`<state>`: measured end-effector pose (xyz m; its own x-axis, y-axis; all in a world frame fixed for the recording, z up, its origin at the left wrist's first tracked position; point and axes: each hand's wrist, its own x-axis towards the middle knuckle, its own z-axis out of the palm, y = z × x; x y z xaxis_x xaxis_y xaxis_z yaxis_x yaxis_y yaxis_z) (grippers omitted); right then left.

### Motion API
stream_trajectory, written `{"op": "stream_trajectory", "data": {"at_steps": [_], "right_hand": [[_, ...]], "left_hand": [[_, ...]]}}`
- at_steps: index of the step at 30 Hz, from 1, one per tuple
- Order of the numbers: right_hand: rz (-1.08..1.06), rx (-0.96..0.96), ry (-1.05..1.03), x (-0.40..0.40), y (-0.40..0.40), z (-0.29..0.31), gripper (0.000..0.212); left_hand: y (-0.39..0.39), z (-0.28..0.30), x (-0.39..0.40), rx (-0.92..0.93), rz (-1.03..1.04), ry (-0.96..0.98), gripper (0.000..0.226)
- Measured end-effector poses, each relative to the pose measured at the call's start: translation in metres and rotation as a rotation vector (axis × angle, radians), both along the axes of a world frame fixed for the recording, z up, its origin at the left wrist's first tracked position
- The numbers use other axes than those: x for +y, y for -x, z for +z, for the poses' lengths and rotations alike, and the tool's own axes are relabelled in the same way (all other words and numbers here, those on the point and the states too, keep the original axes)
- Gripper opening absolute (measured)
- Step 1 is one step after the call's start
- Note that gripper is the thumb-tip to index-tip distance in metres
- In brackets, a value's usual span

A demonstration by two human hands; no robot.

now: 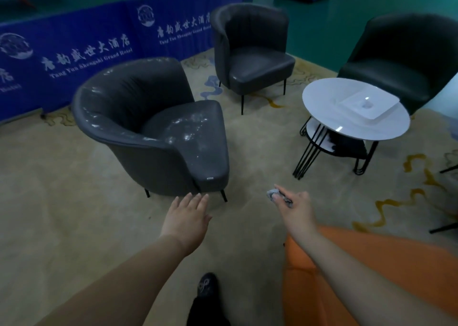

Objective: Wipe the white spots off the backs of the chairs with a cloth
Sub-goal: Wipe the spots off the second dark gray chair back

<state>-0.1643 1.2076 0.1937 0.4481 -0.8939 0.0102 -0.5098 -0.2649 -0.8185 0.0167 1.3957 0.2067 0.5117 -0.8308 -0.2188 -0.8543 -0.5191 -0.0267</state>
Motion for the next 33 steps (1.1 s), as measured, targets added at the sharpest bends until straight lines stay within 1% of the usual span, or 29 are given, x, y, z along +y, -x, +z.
{"op": "stream_trajectory", "data": {"at_steps": [5, 9, 17, 22, 27, 33], "right_hand": [[-0.058, 0.031, 0.0, -0.039, -0.044, -0.004, 0.029], [-0.07, 0.024, 0.027, -0.073, -0.092, 0.003, 0.027], [-0.084, 0.008, 0.037, -0.121, -0.173, 0.006, 0.027], [-0.067, 0.046, 0.023, -0.157, -0.203, 0.005, 0.028], [0.01, 0.076, 0.021, -0.216, -0.232, 0.004, 0.029], [0.069, 0.067, -0.036, -0.324, -0.267, 0.009, 0.03]], "left_hand": [[-0.05, -0.012, -0.049, 0.035, -0.048, 0.019, 0.058], [-0.104, -0.015, -0.086, 0.045, -0.034, 0.064, 0.058], [-0.206, -0.016, -0.134, 0.027, -0.039, 0.03, 0.058], [-0.229, -0.025, -0.166, 0.058, -0.014, 0.02, 0.058], [-0.251, -0.037, -0.211, 0.038, -0.004, -0.001, 0.059], [-0.274, -0.047, -0.29, 0.098, 0.191, 0.038, 0.058]]}}
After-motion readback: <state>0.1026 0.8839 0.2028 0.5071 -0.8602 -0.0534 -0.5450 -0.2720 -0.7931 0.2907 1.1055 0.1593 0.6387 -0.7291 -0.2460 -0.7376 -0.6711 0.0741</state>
